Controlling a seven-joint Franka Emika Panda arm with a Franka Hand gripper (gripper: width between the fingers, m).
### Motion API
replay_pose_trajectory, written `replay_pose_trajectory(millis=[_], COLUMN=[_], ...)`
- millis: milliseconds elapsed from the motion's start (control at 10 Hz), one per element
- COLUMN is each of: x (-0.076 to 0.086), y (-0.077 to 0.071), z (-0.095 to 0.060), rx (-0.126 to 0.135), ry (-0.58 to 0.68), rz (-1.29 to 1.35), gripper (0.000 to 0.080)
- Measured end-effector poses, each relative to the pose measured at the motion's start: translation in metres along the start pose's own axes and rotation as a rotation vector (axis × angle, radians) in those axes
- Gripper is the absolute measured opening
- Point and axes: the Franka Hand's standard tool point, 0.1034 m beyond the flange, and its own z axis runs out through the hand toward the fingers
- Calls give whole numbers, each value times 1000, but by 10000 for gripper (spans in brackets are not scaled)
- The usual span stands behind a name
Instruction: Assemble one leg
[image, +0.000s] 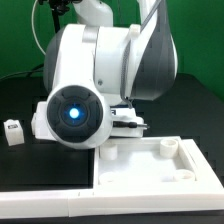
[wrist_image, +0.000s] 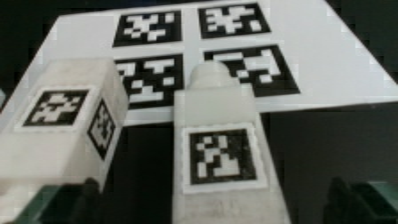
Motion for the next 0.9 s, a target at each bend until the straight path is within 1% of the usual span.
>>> replay_pose_trajectory(millis=[100,200,300,500,600,700,800,900], x=[1,1,1,1,0,-15,-31,-47], y=[1,1,1,1,-2,-12,-20,-29], z=[0,0,0,-1,-7,-25,-43,-66], rx=[1,1,1,1,0,-6,1,25], ry=[2,3,3,11,38,76,134,213], rz=[1,1,1,1,-4,-25,-41,-39], gripper=[395,395,285,285,285,285,285,285])
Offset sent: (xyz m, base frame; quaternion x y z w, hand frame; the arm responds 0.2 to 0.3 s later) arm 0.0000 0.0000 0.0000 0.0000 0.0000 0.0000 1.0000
